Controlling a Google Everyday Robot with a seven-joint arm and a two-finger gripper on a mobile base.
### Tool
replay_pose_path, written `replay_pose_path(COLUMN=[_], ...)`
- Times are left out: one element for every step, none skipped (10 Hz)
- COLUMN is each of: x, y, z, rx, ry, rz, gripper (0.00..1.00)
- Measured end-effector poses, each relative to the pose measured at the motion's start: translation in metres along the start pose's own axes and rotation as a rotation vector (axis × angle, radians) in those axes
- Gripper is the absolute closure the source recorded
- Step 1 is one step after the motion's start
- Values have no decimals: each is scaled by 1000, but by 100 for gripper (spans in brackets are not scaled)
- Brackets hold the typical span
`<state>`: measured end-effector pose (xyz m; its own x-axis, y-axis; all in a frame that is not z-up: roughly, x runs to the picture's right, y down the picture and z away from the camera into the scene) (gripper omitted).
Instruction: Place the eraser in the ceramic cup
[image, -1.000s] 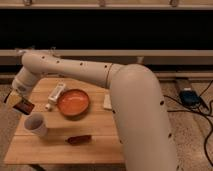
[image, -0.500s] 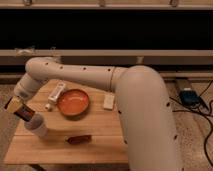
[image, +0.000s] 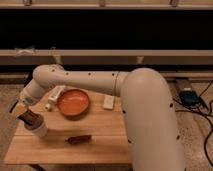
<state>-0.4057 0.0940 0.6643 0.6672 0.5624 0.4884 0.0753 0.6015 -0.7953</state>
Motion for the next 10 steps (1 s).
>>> replay_pose_path(x=[2, 4, 5, 6, 6, 6, 5, 5, 4, 4], y=[0, 0, -2, -3, -3, -6, -9, -13, -15, -16], z=[2, 2, 0, -1, -4, -13, -24, -37, -53, -66], rx=[0, 5, 13, 19, 29, 51, 67, 82, 104, 119], ry=[-3, -7, -10, -10, -10, -6, 0, 11, 31, 47], rz=[2, 3, 7, 8, 6, 4, 4, 3, -2, -3], gripper=[22, 20, 20, 20, 20, 20, 20, 20, 20, 20])
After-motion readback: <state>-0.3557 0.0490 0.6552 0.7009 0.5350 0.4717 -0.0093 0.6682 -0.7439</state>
